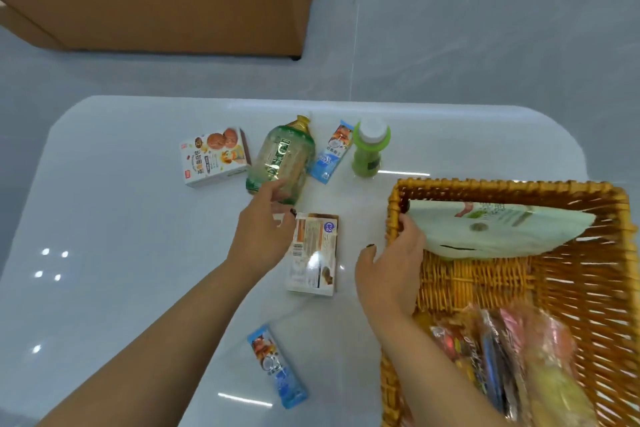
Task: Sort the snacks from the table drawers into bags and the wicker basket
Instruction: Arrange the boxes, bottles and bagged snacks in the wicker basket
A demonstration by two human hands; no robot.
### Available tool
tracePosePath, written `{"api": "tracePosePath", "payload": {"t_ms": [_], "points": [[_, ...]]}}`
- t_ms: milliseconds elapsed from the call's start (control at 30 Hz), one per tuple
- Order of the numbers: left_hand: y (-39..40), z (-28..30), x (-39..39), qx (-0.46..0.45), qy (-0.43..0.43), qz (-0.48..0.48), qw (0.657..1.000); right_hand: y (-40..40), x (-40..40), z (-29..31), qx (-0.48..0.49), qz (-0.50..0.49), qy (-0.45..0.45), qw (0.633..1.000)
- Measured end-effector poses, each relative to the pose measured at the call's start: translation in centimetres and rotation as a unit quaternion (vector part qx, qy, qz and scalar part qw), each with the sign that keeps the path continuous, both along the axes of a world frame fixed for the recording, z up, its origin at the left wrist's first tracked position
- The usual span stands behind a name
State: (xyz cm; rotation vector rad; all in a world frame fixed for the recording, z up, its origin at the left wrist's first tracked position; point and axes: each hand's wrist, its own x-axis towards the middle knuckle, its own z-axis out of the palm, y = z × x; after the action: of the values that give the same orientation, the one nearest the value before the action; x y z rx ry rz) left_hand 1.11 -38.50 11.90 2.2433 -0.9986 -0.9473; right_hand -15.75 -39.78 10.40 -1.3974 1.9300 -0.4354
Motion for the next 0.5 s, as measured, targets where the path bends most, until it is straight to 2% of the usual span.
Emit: {"api": "tracePosePath", "payload": {"t_ms": [267, 500], "points": [[4.3, -5.9, 1.1, 0.122, 0.086, 0.086, 0.985, 0.3, 1.0, -1.4, -0.050, 0.031, 0.113, 0.992], [8.5, -8.2, 1.1, 0.156, 0.104, 0.114, 0.976, 0.3, 1.3, -1.3, -0.042, 0.039, 0.159, 0.986]]}}
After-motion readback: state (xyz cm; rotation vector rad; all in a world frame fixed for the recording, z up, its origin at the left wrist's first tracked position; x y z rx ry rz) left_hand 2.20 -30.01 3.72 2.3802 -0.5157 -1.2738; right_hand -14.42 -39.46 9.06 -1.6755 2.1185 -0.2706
